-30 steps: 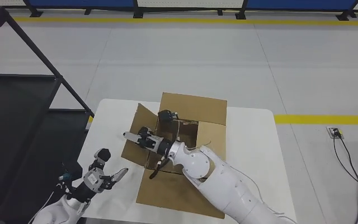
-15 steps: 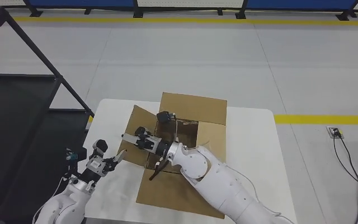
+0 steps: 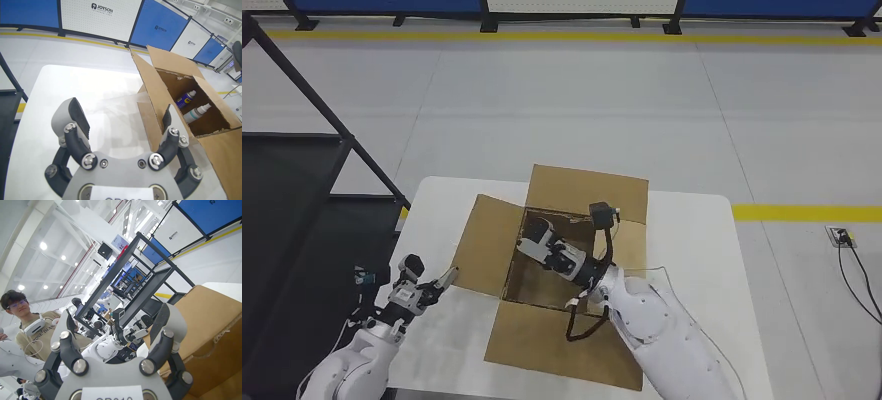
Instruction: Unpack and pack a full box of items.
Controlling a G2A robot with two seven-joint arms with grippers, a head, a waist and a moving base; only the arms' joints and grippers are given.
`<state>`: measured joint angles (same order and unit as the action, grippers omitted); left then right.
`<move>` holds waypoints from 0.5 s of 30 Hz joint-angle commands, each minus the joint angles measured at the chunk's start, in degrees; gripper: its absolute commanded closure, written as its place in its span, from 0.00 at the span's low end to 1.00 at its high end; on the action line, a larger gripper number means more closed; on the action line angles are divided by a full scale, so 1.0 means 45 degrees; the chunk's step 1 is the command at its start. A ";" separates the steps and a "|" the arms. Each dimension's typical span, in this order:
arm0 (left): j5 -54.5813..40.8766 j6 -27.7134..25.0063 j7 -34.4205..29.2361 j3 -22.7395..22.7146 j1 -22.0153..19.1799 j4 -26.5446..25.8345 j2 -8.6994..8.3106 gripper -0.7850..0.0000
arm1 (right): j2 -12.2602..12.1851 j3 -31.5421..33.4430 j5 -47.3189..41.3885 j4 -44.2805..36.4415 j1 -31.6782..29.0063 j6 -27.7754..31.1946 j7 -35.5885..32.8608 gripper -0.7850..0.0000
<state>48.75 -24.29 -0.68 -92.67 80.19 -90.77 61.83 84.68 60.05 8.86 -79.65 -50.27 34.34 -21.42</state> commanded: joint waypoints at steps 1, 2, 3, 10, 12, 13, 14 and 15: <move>0.0096 0.0043 0.0019 0.0100 -0.0075 0.0082 0.0014 0.00 | -0.0106 0.0384 -0.0314 -0.0260 -0.0295 -0.0003 -0.0364 0.00; 0.0108 0.0066 0.0020 0.0145 -0.0103 0.0151 0.0023 0.00 | -0.0152 0.0541 -0.0394 -0.0349 -0.0407 -0.0014 -0.0483 0.00; 0.0118 0.0100 0.0007 0.0185 -0.0137 0.0223 0.0031 0.00 | -0.0191 0.0668 -0.0458 -0.0436 -0.0503 -0.0014 -0.0584 0.00; 0.0219 0.0249 -0.0186 0.0392 -0.0459 0.0932 0.0067 0.00 | -0.0435 0.1435 -0.0739 -0.0953 -0.1104 0.0224 -0.1107 0.00; 0.0253 0.0292 -0.0268 0.0451 -0.0611 0.1173 0.0076 0.00 | -0.0500 0.1605 -0.0797 -0.1071 -0.1228 0.0277 -0.1308 0.00; 0.0228 0.0298 -0.0303 0.0494 -0.0688 0.1268 0.0083 0.00 | -0.0529 0.1679 -0.0882 -0.1115 -0.1280 0.0312 -0.1408 0.00; 0.0202 0.0258 -0.0322 0.0530 -0.0745 0.1330 0.0089 0.00 | -0.0559 0.1754 -0.0962 -0.1140 -0.1328 0.0342 -0.1515 0.00; 0.0224 0.0232 -0.0328 0.0552 -0.0784 0.1386 0.0092 0.00 | -0.0586 0.1827 -0.1064 -0.1169 -0.1377 0.0378 -0.1598 0.00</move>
<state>49.72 -23.09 -2.13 -90.30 76.83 -84.77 62.23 82.16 67.97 4.49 -84.82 -56.28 35.91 -28.24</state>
